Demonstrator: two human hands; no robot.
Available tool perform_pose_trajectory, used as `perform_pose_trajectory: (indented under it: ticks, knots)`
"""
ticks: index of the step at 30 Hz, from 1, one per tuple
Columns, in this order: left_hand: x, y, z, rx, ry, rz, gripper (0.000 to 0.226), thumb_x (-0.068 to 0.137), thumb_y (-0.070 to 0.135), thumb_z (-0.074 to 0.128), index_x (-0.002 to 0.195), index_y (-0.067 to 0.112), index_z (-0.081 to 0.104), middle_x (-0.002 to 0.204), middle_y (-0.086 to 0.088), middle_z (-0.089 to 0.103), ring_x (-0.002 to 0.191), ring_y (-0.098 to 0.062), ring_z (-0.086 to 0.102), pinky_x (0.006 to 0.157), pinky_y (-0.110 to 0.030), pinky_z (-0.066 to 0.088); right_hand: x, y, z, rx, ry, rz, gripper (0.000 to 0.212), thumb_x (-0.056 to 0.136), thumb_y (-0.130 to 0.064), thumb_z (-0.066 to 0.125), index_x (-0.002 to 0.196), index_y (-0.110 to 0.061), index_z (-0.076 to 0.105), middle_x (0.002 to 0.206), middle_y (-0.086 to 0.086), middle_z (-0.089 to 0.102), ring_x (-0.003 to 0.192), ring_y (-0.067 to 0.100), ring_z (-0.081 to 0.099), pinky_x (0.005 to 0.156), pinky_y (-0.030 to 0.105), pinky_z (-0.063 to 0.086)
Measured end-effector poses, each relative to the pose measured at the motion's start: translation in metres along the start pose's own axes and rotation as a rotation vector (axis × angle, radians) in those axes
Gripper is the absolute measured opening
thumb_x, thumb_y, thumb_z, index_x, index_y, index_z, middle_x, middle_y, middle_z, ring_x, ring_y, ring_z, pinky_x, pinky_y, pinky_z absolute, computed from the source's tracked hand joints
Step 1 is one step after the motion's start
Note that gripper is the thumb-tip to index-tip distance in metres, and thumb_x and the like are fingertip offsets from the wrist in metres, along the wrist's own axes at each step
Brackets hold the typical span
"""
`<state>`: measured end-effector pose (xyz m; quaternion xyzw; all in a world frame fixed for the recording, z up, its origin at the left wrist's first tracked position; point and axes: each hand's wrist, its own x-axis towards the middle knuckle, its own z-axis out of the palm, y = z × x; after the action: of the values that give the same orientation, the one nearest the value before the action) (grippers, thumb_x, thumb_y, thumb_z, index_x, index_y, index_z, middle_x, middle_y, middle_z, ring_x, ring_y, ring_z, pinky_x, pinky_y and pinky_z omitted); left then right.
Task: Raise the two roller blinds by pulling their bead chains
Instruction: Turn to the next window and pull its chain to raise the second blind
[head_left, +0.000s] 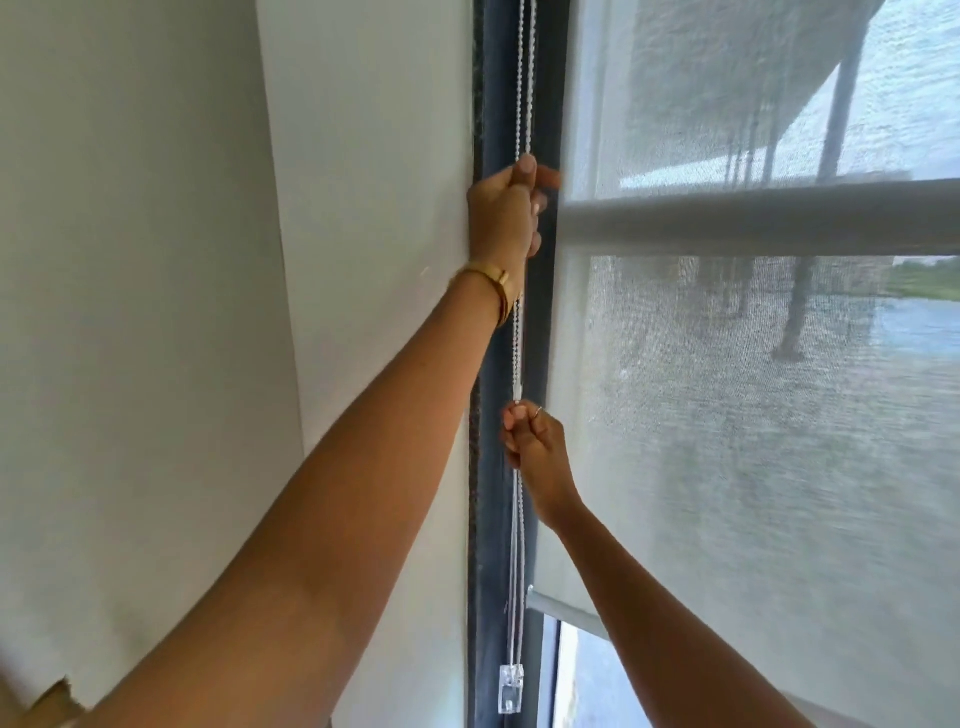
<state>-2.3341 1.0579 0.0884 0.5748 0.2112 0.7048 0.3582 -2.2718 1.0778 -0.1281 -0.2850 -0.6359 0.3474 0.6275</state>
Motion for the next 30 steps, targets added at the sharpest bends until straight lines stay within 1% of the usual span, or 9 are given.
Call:
perform_pose_trajectory:
  ticks: [3,6,9,13,19,21,24,27,30]
  knots:
    - [-0.014,-0.009,-0.008,0.023,0.052,0.051,0.039,0.100,0.023,0.041,0.067,0.011,0.058,0.050,0.001,0.039,0.035,-0.004,0.029,0.035,-0.018,0.023,-0.002,0.000,-0.005,0.102,-0.081,0.096,0.038,0.103,-0.023,0.032,0.083,-0.013,0.064,0.065,0.001,0.063,0.052,0.009,0.052,0.048,0.022,0.040]
    - [-0.023,-0.020,-0.020,0.046,0.084,0.086,0.041,0.100,0.023,0.041,0.063,0.014,0.056,0.045,0.005,0.039,0.032,-0.003,0.029,0.034,-0.016,0.024,0.010,-0.014,-0.014,0.238,-0.040,0.165,0.045,0.102,-0.036,0.026,0.103,-0.014,0.065,0.094,0.010,0.071,0.075,0.018,0.068,0.070,0.032,0.057]
    - [-0.034,-0.037,-0.028,0.080,0.094,0.093,0.040,0.100,0.023,0.041,0.064,0.016,0.056,0.040,0.013,0.041,0.033,-0.003,0.033,0.035,-0.014,0.027,0.032,-0.040,-0.018,0.213,-0.019,0.129,0.050,0.100,-0.044,0.022,0.110,-0.016,0.062,0.105,0.010,0.069,0.090,0.023,0.068,0.083,0.034,0.057]
    - [-0.056,-0.069,-0.033,0.121,0.110,0.077,0.038,0.099,0.022,0.042,0.064,0.017,0.056,0.053,0.003,0.050,0.052,-0.014,0.047,0.051,-0.024,0.042,0.062,-0.080,-0.021,0.122,-0.022,-0.020,0.045,0.102,-0.039,0.022,0.108,-0.020,0.062,0.101,0.002,0.072,0.091,0.015,0.071,0.078,0.025,0.058]
    - [-0.097,-0.109,-0.049,0.113,0.079,-0.042,0.038,0.099,0.026,0.043,0.065,0.018,0.057,0.045,0.005,0.035,0.035,-0.004,0.027,0.037,-0.012,0.024,0.095,-0.133,-0.014,0.097,-0.082,-0.120,0.039,0.103,-0.028,0.029,0.118,-0.005,0.056,0.115,0.017,0.065,0.100,0.025,0.066,0.088,0.032,0.057]
    - [-0.109,-0.120,-0.056,0.128,0.069,-0.062,0.037,0.099,0.024,0.043,0.065,0.016,0.058,0.044,0.005,0.035,0.034,-0.004,0.027,0.036,-0.013,0.023,0.103,-0.149,-0.009,0.142,-0.120,-0.108,0.038,0.103,-0.026,0.029,0.118,-0.004,0.055,0.107,0.012,0.067,0.090,0.022,0.068,0.083,0.031,0.059]
    - [-0.122,-0.134,-0.062,0.156,0.056,-0.096,0.037,0.099,0.021,0.043,0.065,0.014,0.057,0.043,0.005,0.036,0.033,-0.004,0.028,0.036,-0.013,0.024,0.109,-0.161,0.000,0.137,-0.148,-0.069,0.037,0.103,-0.026,0.030,0.117,-0.002,0.055,0.079,0.000,0.067,0.060,0.011,0.057,0.057,0.024,0.050]
    - [-0.124,-0.144,-0.065,0.177,0.040,-0.135,0.038,0.099,0.019,0.043,0.065,0.014,0.058,0.038,0.013,0.039,0.031,-0.005,0.030,0.036,-0.012,0.026,0.101,-0.146,0.012,0.059,-0.071,-0.121,0.033,0.103,-0.016,0.028,0.094,-0.011,0.060,0.059,-0.003,0.047,0.051,0.007,0.036,0.049,0.020,0.029]
    - [-0.122,-0.149,-0.066,0.199,-0.029,-0.169,0.035,0.100,0.021,0.042,0.076,0.010,0.066,0.045,0.014,0.051,0.035,-0.005,0.041,0.040,-0.012,0.032,0.090,-0.135,0.018,0.153,0.059,-0.177,0.042,0.094,0.003,0.022,0.070,-0.016,0.050,0.059,-0.001,0.039,0.046,0.004,0.033,0.044,0.017,0.024]
